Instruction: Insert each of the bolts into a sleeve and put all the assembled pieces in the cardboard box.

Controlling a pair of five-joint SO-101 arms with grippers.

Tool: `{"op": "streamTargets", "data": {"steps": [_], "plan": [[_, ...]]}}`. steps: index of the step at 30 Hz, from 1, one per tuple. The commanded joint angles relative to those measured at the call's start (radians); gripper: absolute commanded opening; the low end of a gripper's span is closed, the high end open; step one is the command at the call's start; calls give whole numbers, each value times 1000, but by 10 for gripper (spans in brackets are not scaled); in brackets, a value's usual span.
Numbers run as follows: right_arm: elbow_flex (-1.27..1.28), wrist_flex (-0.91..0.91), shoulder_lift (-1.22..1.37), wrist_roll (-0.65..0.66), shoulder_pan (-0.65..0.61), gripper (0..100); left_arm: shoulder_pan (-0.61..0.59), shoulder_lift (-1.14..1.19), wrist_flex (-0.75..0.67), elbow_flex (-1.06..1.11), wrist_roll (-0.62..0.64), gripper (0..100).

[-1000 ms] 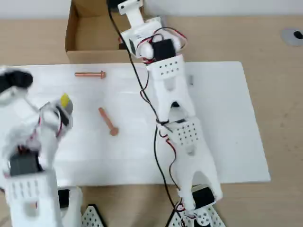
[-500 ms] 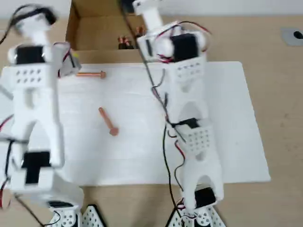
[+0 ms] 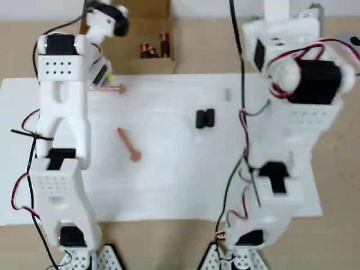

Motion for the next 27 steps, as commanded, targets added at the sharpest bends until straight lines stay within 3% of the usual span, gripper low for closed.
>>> {"op": "streamTargets", "data": {"steps": [1, 6, 12, 27], "plan": [[426, 14, -240, 147, 25, 394, 12, -12, 9, -29, -166, 172], [857, -80, -490, 262, 27, 394, 14, -12, 8, 3, -356, 170], [1164, -204, -708, 304, 39, 394, 26, -2, 2, 75, -540, 169], [1458, -241, -792, 298, 42, 394, 14, 254, -288, 78, -562, 168]]}}
